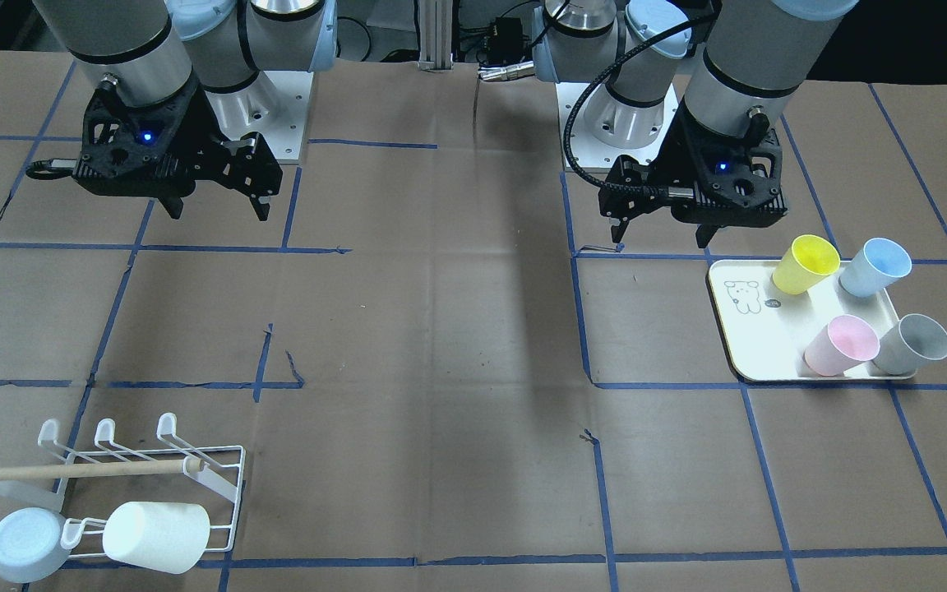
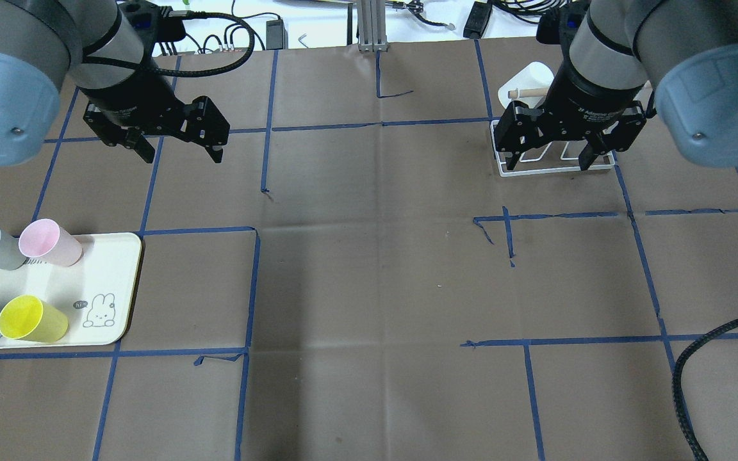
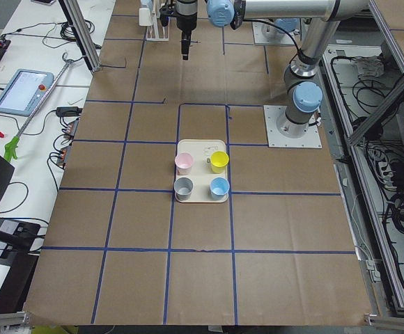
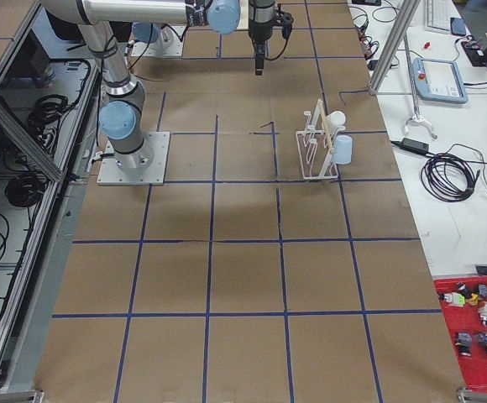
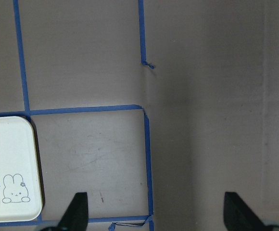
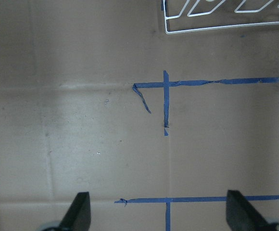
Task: Transfer IKEA cup to right arm and place on rack
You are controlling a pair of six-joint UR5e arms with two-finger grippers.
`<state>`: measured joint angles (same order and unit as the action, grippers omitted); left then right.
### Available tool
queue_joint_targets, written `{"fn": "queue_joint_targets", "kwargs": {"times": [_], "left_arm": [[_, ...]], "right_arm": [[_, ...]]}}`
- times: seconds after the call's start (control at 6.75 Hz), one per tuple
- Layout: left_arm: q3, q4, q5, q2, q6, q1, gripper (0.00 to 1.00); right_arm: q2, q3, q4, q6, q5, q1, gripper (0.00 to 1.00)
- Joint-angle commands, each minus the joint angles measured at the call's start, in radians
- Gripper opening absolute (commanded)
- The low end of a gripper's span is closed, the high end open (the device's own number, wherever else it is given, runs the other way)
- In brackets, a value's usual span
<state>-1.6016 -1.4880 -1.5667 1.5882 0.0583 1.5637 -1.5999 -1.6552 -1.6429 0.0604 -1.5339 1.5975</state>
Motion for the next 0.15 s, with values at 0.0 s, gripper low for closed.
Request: {"fn": "queue_joint_targets", "kwargs": {"times": [0.0], "left_arm": [[0.0, 0.0, -0.001, -0.001, 0.0, -0.001, 1.0]], "right_arm": [[0.001, 0.0, 0.0, -0.001, 0.001, -0.001, 1.0]]}}
